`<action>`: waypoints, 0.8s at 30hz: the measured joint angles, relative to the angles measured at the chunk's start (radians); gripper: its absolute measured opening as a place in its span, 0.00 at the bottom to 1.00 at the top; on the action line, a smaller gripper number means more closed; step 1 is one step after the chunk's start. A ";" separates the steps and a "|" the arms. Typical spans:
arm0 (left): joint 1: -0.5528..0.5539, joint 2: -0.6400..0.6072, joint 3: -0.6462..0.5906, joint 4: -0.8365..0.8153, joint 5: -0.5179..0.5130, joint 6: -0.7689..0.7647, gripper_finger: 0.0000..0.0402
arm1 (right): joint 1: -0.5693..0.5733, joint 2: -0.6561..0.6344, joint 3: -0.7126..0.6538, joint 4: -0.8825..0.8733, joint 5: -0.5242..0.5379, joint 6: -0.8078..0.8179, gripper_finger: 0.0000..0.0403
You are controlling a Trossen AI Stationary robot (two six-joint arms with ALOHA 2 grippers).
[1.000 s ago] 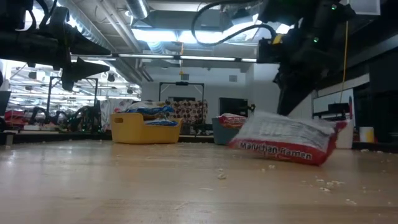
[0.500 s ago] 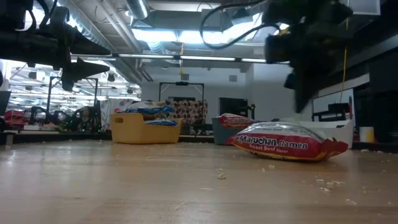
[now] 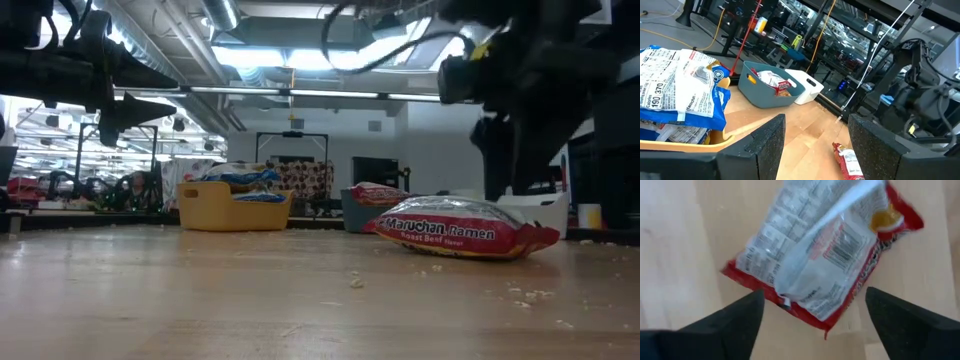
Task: Sort Maruchan noodles
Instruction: Put the red noodle pack into the blue bin
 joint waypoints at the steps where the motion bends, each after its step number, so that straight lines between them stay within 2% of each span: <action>1: 0.000 0.000 0.000 0.000 0.001 0.001 0.53 | 0.000 0.013 0.000 0.005 -0.004 0.001 0.85; 9: 0.000 0.000 0.000 0.000 -0.002 0.003 0.53 | -0.010 0.148 0.000 0.012 0.001 -0.031 0.85; 13: 0.000 0.000 0.000 0.000 -0.002 0.003 0.53 | -0.022 0.194 0.001 0.018 0.047 -0.029 0.79; 15: 0.000 0.000 0.000 0.000 -0.002 0.003 0.53 | -0.027 0.203 0.004 0.020 0.066 -0.030 0.72; 18: 0.000 0.000 0.000 0.000 -0.002 0.003 0.53 | -0.027 0.207 0.004 0.025 0.070 -0.033 0.57; 24: 0.000 0.000 0.000 0.000 -0.003 0.009 0.53 | -0.027 0.208 0.003 0.022 0.092 -0.036 0.16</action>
